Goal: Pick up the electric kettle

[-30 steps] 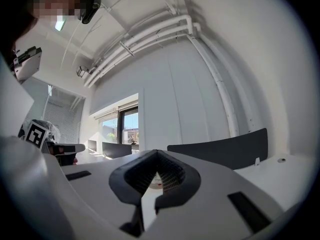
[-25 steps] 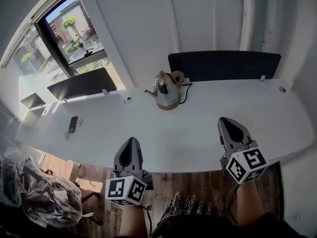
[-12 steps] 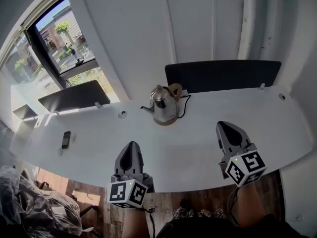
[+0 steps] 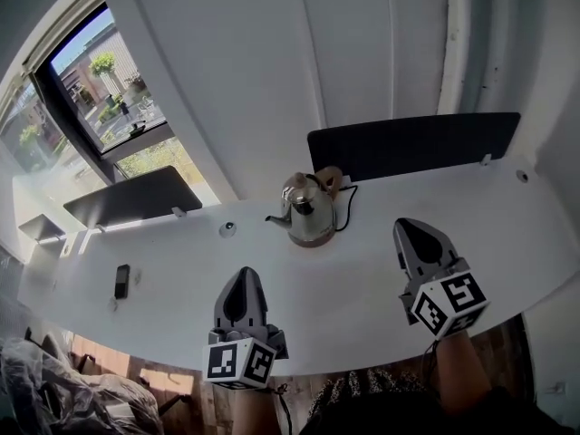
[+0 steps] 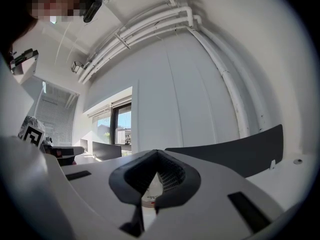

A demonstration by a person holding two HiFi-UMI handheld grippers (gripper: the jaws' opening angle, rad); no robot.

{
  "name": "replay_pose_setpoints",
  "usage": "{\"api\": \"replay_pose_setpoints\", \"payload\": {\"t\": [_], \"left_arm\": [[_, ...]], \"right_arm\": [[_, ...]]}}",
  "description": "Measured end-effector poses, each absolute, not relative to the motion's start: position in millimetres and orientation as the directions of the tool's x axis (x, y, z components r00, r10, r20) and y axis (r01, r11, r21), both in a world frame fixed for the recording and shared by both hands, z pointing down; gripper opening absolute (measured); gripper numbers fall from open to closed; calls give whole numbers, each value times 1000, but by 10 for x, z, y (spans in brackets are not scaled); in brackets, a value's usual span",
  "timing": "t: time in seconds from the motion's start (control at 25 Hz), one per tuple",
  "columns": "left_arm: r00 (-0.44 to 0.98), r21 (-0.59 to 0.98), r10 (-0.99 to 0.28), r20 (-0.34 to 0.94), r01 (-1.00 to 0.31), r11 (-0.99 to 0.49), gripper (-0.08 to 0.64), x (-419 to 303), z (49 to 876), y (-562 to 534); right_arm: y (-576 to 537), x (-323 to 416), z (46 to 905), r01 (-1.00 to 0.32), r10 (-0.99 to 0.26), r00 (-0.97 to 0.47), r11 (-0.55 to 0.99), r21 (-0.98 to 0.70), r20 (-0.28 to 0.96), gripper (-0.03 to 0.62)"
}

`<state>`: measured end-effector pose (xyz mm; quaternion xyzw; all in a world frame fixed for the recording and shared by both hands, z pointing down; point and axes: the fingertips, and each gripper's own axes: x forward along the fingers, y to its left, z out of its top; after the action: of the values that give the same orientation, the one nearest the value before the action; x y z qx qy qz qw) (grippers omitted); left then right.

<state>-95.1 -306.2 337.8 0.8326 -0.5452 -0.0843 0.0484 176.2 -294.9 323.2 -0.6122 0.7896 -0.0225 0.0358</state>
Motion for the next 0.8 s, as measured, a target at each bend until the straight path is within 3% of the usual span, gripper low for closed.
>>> {"api": "replay_pose_setpoints", "payload": {"t": [0.8], "left_arm": [[258, 184, -965, -44, -947, -262, 2, -1037, 3546, -3522]], "right_arm": [[-3782, 1632, 3431, -921, -924, -382, 379, -88, 17, 6]]}}
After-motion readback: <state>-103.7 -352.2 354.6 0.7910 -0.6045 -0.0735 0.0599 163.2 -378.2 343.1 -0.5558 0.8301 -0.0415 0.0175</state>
